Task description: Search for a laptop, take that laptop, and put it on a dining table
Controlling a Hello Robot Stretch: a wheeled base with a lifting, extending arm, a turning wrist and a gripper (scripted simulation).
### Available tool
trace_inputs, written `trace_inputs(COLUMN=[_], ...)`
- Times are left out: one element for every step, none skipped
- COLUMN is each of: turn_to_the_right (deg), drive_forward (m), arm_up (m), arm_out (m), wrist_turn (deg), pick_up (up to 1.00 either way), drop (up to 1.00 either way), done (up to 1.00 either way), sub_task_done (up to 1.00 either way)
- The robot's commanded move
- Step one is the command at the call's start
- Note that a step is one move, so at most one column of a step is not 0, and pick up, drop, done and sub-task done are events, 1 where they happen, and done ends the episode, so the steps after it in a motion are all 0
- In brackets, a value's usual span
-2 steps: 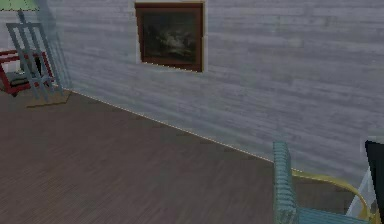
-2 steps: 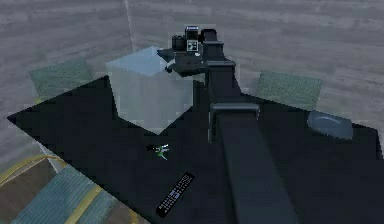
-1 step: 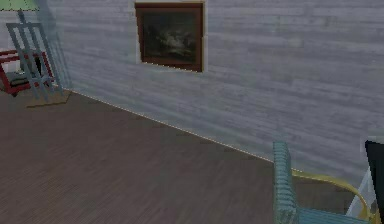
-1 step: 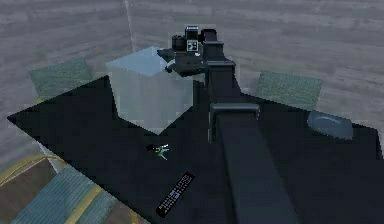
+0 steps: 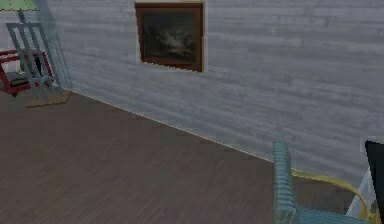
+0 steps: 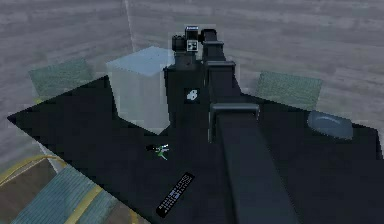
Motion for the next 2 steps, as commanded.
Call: trace_inputs(turn_to_the_right=[0.0,0.0], drive_forward=[0.00,0.00], arm_up=[0.00,0.00], arm_out=[-0.10,0.00], wrist_turn=[0.0,0.0], pick_up=[0.00,0.00], drop=[0.00,0.00], done=[0.00,1.00], sub_task_done=[0.00,0.00])
